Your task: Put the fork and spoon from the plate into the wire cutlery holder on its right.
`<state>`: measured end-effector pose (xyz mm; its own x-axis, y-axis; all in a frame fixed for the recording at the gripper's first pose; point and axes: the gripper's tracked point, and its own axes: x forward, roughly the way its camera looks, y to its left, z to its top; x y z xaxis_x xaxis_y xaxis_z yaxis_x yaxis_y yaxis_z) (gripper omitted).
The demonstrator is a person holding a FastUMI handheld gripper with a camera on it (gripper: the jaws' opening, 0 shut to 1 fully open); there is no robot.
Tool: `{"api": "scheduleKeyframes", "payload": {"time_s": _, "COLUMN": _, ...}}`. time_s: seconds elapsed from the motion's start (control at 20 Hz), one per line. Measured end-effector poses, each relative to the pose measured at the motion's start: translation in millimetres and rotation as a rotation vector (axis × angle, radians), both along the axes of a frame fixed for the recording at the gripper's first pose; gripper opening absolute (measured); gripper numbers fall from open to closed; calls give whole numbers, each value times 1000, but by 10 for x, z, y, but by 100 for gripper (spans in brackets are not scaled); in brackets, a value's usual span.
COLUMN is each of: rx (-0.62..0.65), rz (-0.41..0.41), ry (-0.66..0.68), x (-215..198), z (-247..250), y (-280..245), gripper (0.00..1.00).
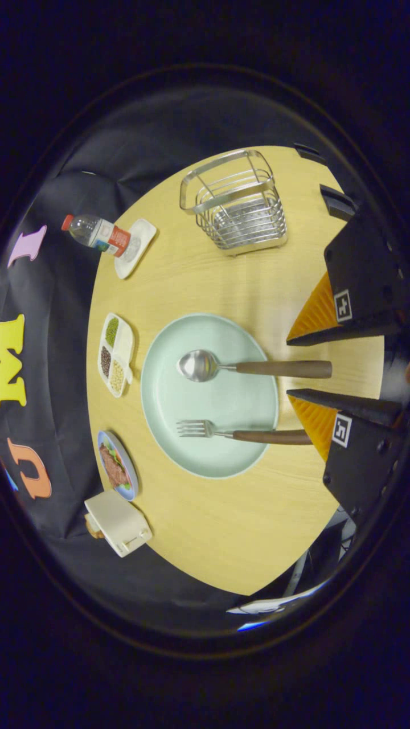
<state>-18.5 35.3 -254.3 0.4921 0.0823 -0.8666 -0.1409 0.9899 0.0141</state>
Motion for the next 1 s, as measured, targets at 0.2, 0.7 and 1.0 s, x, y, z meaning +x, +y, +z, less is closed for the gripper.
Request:
{"api": "scheduleKeyframes", "payload": {"time_s": 0.2, "rx": 13, "rz": -23, "ry": 36, "x": -7, "z": -89, "y": -65, "gripper": 23}}
{"api": "scheduleKeyframes", "payload": {"time_s": 0.7, "rx": 79, "rz": -44, "ry": -13, "x": 39, "z": 98, "y": -169, "gripper": 0}}
{"api": "scheduleKeyframes", "payload": {"time_s": 1.0, "rx": 137, "rz": -32, "ry": -68, "x": 30, "z": 313, "y": -89, "gripper": 1}}
